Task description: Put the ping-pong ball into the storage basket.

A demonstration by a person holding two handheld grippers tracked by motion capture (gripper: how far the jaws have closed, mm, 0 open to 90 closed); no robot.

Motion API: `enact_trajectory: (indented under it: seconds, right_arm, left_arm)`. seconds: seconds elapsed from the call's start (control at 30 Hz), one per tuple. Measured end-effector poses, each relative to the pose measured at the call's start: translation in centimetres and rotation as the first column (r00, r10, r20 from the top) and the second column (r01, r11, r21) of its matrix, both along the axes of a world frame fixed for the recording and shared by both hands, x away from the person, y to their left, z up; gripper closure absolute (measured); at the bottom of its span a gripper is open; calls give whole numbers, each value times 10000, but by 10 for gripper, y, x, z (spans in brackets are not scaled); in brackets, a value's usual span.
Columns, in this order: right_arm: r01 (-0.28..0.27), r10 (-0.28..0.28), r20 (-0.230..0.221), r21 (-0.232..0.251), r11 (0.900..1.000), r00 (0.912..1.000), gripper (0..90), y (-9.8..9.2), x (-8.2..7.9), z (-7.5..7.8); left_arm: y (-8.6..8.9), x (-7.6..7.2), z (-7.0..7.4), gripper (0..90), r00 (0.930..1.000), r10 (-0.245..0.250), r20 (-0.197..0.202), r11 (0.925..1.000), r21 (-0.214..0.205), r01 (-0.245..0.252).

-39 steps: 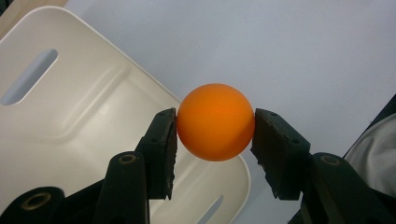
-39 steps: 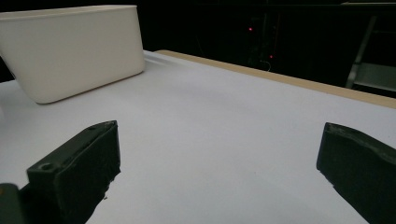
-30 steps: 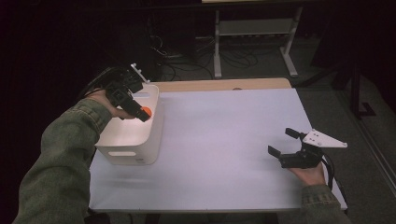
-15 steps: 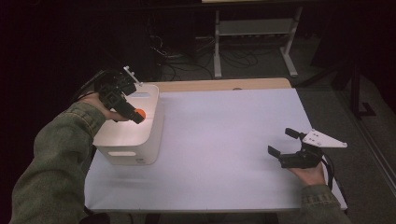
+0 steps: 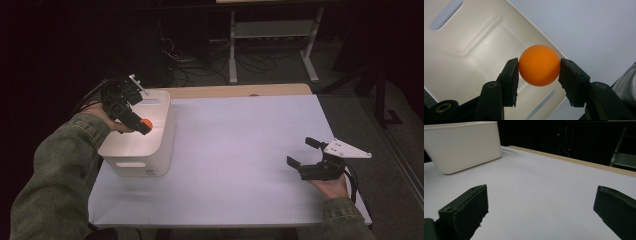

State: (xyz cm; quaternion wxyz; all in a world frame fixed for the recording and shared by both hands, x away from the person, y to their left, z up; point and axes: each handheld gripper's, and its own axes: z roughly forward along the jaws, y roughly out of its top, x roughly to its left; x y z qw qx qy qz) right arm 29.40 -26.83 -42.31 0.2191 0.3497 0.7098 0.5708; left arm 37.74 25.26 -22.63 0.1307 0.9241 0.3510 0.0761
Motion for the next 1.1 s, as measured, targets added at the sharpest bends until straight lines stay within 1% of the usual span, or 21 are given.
enact_trajectory:
  seconds: [0.07, 0.27, 0.47, 0.63, 1.0, 1.1]
  right_arm:
    - [5, -5, -18, 7, 10000, 10000, 0, 0, 0, 0]
    - [-10, 10, 17, -10, 10000, 10000, 0, 0, 0, 0]
    - [-14, 14, 43, -16, 10000, 10000, 0, 0, 0, 0]
    - [-14, 15, 56, -33, 10000, 10000, 0, 0, 0, 0]
    - [-14, 14, -15, -39, 10000, 10000, 0, 1, 0, 0]
    - [-16, 16, -18, -41, 10000, 10000, 0, 1, 0, 0]
  left_arm:
    - [1, 0, -2, 506, 10000, 57, 3, 10000, -59, -57]
    - [2, 1, -8, 506, 10000, 59, -69, 10000, -24, -60]
    - [3, 1, -15, 506, 9998, 167, -74, 9999, 1, -167]
    - [3, 2, -19, 506, 9999, 123, -81, 9999, 40, -123]
    - [4, 3, -34, 506, 9994, 200, -289, 9998, 15, -199]
    - [6, 3, -38, 506, 9992, 176, -357, 9998, 90, -173]
